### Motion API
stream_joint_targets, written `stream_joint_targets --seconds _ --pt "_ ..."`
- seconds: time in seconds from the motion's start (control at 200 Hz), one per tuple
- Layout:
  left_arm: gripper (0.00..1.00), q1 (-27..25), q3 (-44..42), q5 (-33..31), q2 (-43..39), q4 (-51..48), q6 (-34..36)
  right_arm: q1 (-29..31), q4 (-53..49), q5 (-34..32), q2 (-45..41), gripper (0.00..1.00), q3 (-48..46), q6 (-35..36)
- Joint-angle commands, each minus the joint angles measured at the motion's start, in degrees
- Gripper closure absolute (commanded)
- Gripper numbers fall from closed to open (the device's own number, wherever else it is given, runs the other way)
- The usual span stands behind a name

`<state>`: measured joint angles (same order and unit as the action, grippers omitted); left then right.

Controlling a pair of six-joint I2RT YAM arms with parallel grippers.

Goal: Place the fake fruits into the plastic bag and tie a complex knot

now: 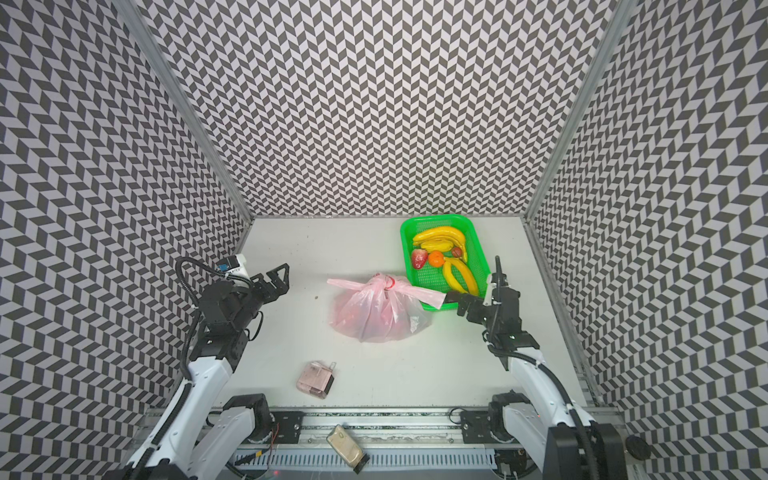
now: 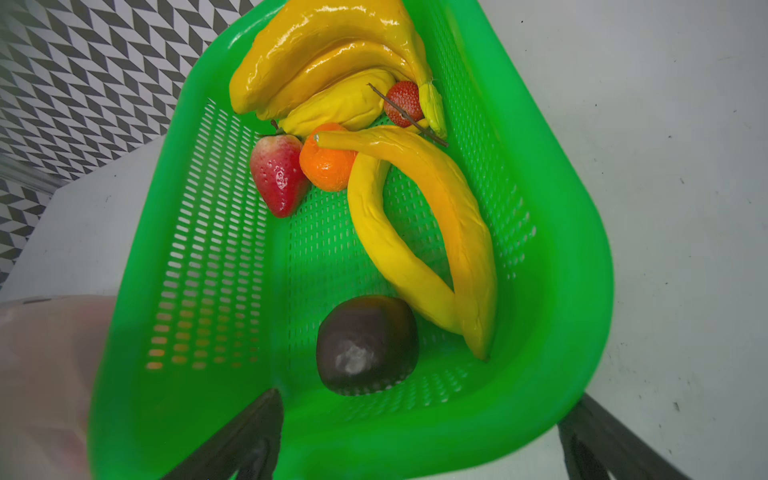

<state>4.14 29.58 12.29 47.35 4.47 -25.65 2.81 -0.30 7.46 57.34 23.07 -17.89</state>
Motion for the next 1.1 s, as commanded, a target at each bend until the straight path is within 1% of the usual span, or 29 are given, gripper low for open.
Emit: stream_joint_targets --seconds 0.0,0.115,0.245,0.335,0.451,0.551,0.641,0.776,0.871,0.961,0.981,1.021,1.096 --pt "0.01 0.16 -0.97 -0.51 -0.21 2.06 0.58 -0.10 13.23 5.39 3.06 0.01 -0.80 -0.26" --pt "0.00 0.25 -1.15 -0.63 -0.20 2.12 0.89 0.00 19.75 10.26 6.81 0.01 -0.94 1.95" --pt "0.01 0.25 -1.36 -0.63 0.42 2.78 0.86 -0.09 24.26 8.11 10.53 0.01 1.14 3.83" --pt "0.01 0.48 -1.21 -0.75 1.13 3.20 0.94 -0.10 26.31 8.53 13.43 0.01 3.47 6.81" --pt "0.01 0.60 -1.41 -0.68 2.23 4.33 1.02 -0.39 32.73 9.54 17.30 0.01 4.98 8.46" --pt "0.01 0.89 -0.85 -0.68 3.15 4.58 1.84 -1.34 33.34 9.67 19.28 0.01 6.56 9.31" --pt "0.00 1.20 -0.42 -1.77 3.81 4.96 2.74 -2.97 32.68 9.03 17.77 0.01 5.92 9.41" --pt "0.01 1.48 -0.44 -3.95 5.06 6.03 2.89 -5.79 31.94 6.54 12.39 0.01 2.22 7.55" --pt "0.01 1.48 -0.59 -5.59 5.66 6.61 2.89 -6.64 32.02 1.81 9.30 0.01 -0.46 7.42" --pt "0.01 1.48 -1.89 -7.31 5.54 8.84 2.89 -7.11 31.76 -2.87 8.65 0.01 -1.98 7.68" --pt "0.00 1.48 -2.25 -7.48 5.40 9.49 4.24 -7.12 31.82 -3.88 8.73 0.01 -2.40 7.86" --pt "0.00 1.41 -3.17 -8.33 5.17 10.77 4.47 -7.16 32.30 -5.88 9.13 0.01 -3.25 7.91" --pt "0.00 1.16 -5.03 -10.80 4.75 13.24 4.06 -7.20 35.53 -8.32 9.96 0.00 -5.59 7.62"
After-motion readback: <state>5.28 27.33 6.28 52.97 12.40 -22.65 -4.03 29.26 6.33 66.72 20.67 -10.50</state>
